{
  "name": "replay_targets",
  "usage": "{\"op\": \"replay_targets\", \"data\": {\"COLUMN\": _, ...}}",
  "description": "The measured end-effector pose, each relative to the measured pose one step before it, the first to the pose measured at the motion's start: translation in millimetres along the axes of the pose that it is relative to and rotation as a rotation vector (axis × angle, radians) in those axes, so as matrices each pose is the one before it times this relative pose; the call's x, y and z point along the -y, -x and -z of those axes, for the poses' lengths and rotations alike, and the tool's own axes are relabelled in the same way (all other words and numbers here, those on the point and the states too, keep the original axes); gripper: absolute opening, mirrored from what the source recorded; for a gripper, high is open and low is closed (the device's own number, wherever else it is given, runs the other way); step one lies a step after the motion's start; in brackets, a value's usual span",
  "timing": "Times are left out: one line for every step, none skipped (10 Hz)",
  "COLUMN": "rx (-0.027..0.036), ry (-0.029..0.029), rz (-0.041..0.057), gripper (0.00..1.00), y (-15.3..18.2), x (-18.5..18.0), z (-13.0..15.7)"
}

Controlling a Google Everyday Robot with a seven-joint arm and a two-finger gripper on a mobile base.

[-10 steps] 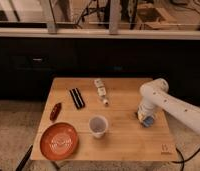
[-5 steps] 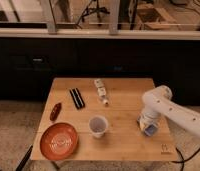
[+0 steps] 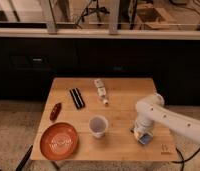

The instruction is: Wipe the white sponge on the table

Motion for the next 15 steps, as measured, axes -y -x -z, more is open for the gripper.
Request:
{"op": "replay_targets", "data": {"rx": -0.00726, "ry": -0.0064, "rz": 0.03677, "gripper": 0.0, "y": 1.73, "x": 14.06, "z": 6.4}}
{"op": "replay_targets", "data": {"rx": -0.00371, "ry": -0.01251, "rz": 0.04362, "gripper": 0.0, "y": 2.18, "x": 11.6, "z": 5.8}}
{"op": "replay_targets", "data": {"rx": -0.00268, "ry": -0.00896, "rz": 0.03251, "gripper": 0.0, "y": 0.64, "x": 7.83, "z": 3.43}}
{"op": "replay_targets", "data": {"rx": -0.00214, "ry": -0.0071, "rz": 0.04985, "gripper": 0.0, "y": -4.19, "x": 11.92, "z": 1.29}}
{"op": "replay_targets", "data": {"rx": -0.00275, "ry": -0.00147, "rz": 0.02823, "gripper": 0.0, "y": -5.26, "x": 5.6, "z": 0.61}}
{"op": "replay_targets", "data": {"rx": -0.00451, "ry": -0.00061, "rz": 0.0162, "gripper": 0.0, "y": -6.3, "x": 3.19, "z": 0.08}}
{"op": "replay_targets", "data": {"rx": -0.00688, "ry": 0.01045, "rz": 0.01796, "gripper": 0.0, "y": -10.83, "x": -1.71, "z": -0.05}}
{"op": "replay_targets", "data": {"rx": -0.01169, "ry": 0.00588, "rz": 0.01927, "gripper": 0.0, "y": -14.49, "x": 2.44, "z": 1.07}}
{"op": "replay_targets", "data": {"rx": -0.00627, "ry": 0.00713, "rz": 0.01866, "gripper": 0.0, "y": -11.27, "x": 1.77, "z": -0.38}}
{"op": "replay_targets", "data": {"rx": -0.00963, "ry": 0.00585, "rz": 0.01533, "gripper": 0.0, "y": -9.35, "x": 0.81, "z": 1.89}}
{"op": "replay_targets", "data": {"rx": -0.00893, "ry": 0.00563, "rz": 0.01347, "gripper": 0.0, "y": -8.85, "x": -0.36, "z": 0.96}}
{"op": "replay_targets", "data": {"rx": -0.00249, "ry": 0.00304, "rz": 0.00316, "gripper": 0.0, "y": -4.34, "x": -1.33, "z": -0.93}}
{"op": "replay_targets", "data": {"rx": -0.00822, "ry": 0.00907, "rz": 0.001, "gripper": 0.0, "y": -8.83, "x": -4.13, "z": -0.52}}
{"op": "replay_targets", "data": {"rx": -0.01008, "ry": 0.00841, "rz": -0.00063, "gripper": 0.0, "y": -10.21, "x": -4.61, "z": 0.1}}
{"op": "replay_targets", "data": {"rx": -0.0163, "ry": 0.01571, "rz": -0.00203, "gripper": 0.0, "y": -13.34, "x": -6.79, "z": 1.42}}
